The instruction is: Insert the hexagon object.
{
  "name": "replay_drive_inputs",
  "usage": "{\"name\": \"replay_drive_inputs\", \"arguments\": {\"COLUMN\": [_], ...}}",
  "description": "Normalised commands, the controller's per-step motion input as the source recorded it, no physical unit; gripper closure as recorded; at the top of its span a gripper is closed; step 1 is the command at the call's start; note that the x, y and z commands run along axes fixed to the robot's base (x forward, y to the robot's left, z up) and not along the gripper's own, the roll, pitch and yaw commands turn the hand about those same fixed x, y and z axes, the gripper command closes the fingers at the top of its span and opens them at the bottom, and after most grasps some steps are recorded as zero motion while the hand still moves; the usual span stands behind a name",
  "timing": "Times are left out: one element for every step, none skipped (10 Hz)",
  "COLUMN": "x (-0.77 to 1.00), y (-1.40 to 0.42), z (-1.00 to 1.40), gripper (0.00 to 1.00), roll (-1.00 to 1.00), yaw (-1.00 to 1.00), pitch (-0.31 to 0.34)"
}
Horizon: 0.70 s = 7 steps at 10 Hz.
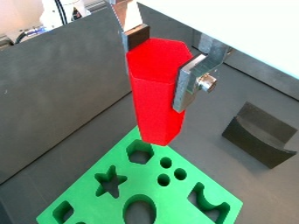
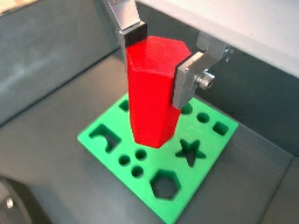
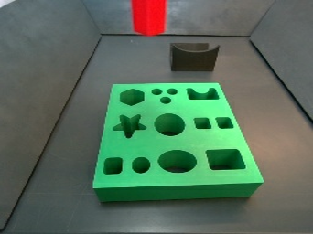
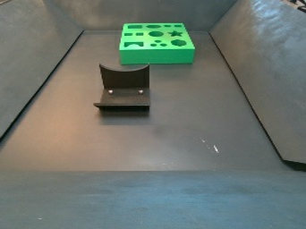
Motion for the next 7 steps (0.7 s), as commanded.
{"name": "replay_drive_inputs", "arguments": {"x": [-0.32,-0.15,0.0,0.0,0.0,-0.05,-0.03], "y": [0.0,0.0,0.03,0.07,0.0,0.0,0.0], "z": [-1.0,-1.0,-1.0,-1.0,-1.0,-1.0,-1.0], "gripper": [1.0,1.0,1.0,1.0,1.0,1.0,1.0], "roll": [0.0,0.0,-0.08,-0.02,0.02,0.06,0.0], "yaw": [0.48,0.4,0.11,0.02,0.0,0.15,0.22], "pitch": [-0.104,-0.076,-0.079,-0.02,0.0,-0.036,-0.079]}}
